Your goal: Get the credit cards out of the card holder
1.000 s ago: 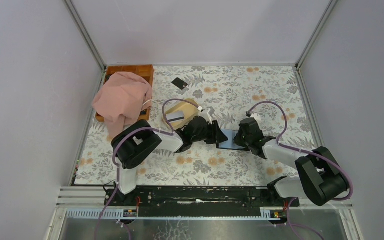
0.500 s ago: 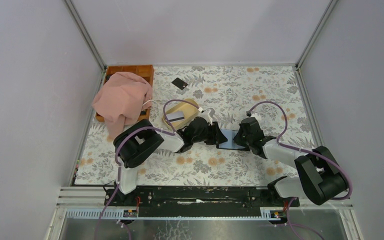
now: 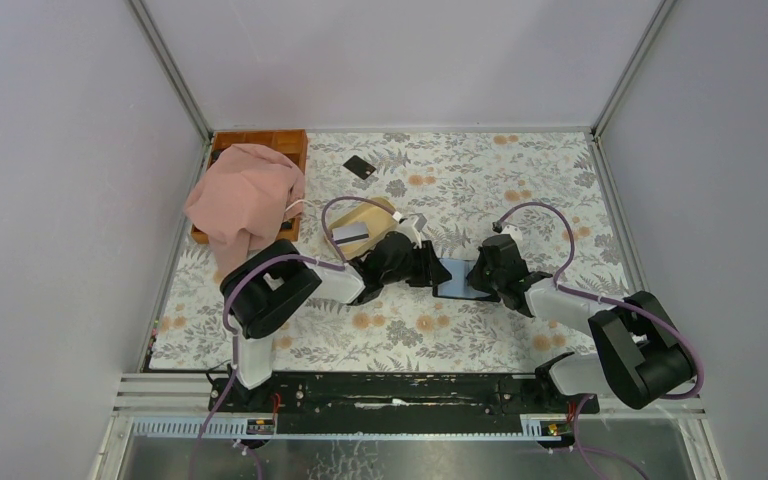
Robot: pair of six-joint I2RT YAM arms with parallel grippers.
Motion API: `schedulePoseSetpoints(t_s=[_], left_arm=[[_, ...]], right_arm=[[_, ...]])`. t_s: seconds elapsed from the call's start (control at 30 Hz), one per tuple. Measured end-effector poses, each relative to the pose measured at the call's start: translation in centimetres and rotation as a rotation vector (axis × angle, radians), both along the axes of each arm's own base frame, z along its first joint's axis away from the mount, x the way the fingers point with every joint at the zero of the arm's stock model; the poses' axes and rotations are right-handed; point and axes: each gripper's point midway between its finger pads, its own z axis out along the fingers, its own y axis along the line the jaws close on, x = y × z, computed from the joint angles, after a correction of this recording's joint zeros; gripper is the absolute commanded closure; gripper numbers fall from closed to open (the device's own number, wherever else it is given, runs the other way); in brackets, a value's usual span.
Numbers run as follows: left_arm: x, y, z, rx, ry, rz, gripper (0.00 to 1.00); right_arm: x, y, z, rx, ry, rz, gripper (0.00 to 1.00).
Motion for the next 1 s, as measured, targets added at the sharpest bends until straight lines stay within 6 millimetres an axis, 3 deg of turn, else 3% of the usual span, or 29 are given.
schedulePoseSetpoints(t_s=[0.47, 1.0], left_arm=[[-0.4, 0.3, -1.5, 0.027, 0.027, -0.005, 0.59], [0.0, -0.7, -1.2, -0.070, 0.071, -0.021, 0.59]], right_arm=[[0.0, 0.0, 0.0, 0.000, 0.000, 0.000, 1.00], [0.0, -0.1, 0.0, -0.002, -0.002, -0.001, 1.00]])
